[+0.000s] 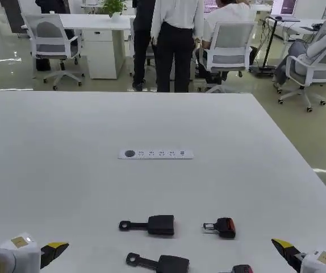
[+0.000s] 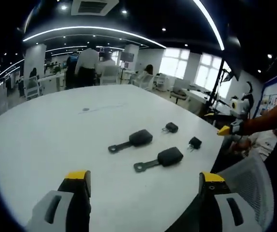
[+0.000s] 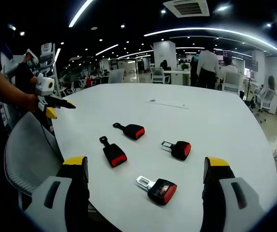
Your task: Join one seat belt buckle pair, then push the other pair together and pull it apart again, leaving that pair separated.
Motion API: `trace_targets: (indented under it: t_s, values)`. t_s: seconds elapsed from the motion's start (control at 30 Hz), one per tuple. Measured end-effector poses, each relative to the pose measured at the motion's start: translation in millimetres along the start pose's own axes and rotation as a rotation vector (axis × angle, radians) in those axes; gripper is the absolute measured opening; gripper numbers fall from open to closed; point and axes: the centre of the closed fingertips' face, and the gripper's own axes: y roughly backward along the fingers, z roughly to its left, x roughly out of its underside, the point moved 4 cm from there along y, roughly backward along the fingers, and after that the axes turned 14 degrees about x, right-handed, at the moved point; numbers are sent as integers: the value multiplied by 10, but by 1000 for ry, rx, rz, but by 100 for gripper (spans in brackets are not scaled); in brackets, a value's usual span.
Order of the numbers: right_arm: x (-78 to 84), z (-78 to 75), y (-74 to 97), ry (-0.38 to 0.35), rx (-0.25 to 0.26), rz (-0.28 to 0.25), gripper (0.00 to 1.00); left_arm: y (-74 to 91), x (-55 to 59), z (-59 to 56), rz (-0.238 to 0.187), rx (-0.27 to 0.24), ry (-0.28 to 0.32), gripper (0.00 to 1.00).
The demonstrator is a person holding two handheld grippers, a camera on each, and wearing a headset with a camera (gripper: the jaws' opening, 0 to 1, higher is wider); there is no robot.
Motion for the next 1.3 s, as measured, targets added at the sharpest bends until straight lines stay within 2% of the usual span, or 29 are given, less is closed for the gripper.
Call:
trace_targets:
  t_s: [0.1,0.17,0.3,0.33,0.57,0.6,0.7,0.83,0.87,0.9,0.97,1.1,1.13,1.17,1.23,1.27,1.3]
  values:
    - [-7,10,-1,0,-1,1,99,3,-9,-17,1,-3,2,96]
    - [-14,9,-4,-2,0,0,99,8,15,18,7,-4,0,96]
    - [-16,12,-18,-2,0,-1,99,9,-12,-31,3,-6,2,96]
    - [-16,17,-20,-1,-1,0,99,12,8,13,2,-5,4,96]
    - [12,-3,-49,-6,4,-1,99,36,-11,50,-7,-9,2,96]
    - [13,-2,-48,-6,5,-1,99,39,30,135,-9,-10,4,96]
    - [-8,12,-30,-9,8,-5,99,47,-10,98,-12,-11,2,96]
    - [-16,24,-19,-7,8,-4,99,63,-33,140,-25,-14,-1,97]
    - [-17,20,-18,-7,8,-5,99,51,-83,55,-25,-14,-3,97]
    - [-18,14,-19,-7,9,-5,99,47,-108,17,-27,-13,-3,97]
    - [-22,9,-19,-6,10,-6,99,45,-122,-1,-27,-11,-6,97]
    - [-58,15,-8,-2,11,-9,99,52,-102,59,-25,-9,-9,97]
    - [-64,16,-5,-2,11,-9,99,59,-67,129,-26,-10,-9,97]
    - [-67,19,-5,-3,10,-9,99,62,-54,152,-25,-10,-10,97]
    - [-62,24,-12,-1,9,-8,99,61,-54,150,-24,-9,-10,97]
    - [-57,28,-13,-1,8,-7,99,53,-98,67,-24,-9,-11,97]
    - [-49,31,-15,-2,7,-4,99,53,-99,59,-23,-9,-10,97]
